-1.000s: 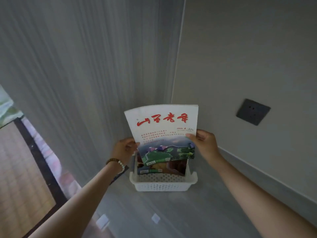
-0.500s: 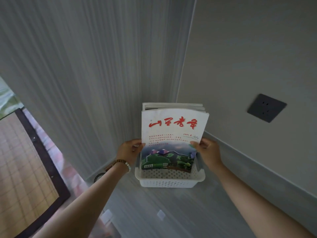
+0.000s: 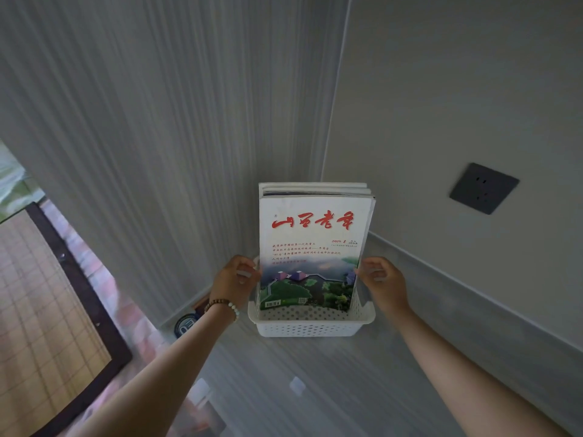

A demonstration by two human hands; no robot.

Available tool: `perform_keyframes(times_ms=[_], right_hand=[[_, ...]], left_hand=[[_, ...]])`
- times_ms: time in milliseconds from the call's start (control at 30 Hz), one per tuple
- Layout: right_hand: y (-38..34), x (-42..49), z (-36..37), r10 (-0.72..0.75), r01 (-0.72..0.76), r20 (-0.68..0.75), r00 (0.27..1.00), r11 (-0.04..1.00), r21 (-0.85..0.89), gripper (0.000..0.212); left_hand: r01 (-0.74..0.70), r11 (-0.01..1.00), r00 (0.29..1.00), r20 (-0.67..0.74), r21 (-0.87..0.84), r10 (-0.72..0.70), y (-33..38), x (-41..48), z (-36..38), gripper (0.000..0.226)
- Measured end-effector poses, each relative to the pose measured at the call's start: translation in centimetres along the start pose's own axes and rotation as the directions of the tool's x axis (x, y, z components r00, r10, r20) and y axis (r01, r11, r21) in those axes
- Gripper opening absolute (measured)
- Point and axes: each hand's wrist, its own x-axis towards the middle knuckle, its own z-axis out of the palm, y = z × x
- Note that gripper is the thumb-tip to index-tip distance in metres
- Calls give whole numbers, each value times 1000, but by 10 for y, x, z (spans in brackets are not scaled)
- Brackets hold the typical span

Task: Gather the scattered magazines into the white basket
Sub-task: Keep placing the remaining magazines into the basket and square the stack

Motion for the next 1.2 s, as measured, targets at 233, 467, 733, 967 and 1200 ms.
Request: perform_keyframes(times_ms=[233,467,733,967,1200], right_hand=[[16,-18,-5,46,-46,21,999,998,-32,31],[32,-38,-47,131,-132,-12,991,991,-24,42],[61,-68,-124,195,-194,-125,973,981,20,40],[83,-97,-164,229,-222,-160,960,973,59,38],[115,-132,-238,298,-292,-254,920,954,60,39]], left_hand=[[-8,997,994,104,-71,15,5,-20,13,12],[-178,983,954,253,39,162,36,-44,56,4],[-258,941,867,482,217,127,70,-77,123,21],[-245,957,889,430,156,157,79,-99,151,20],[-294,953,840,497,75,220,118,-137,200,21]])
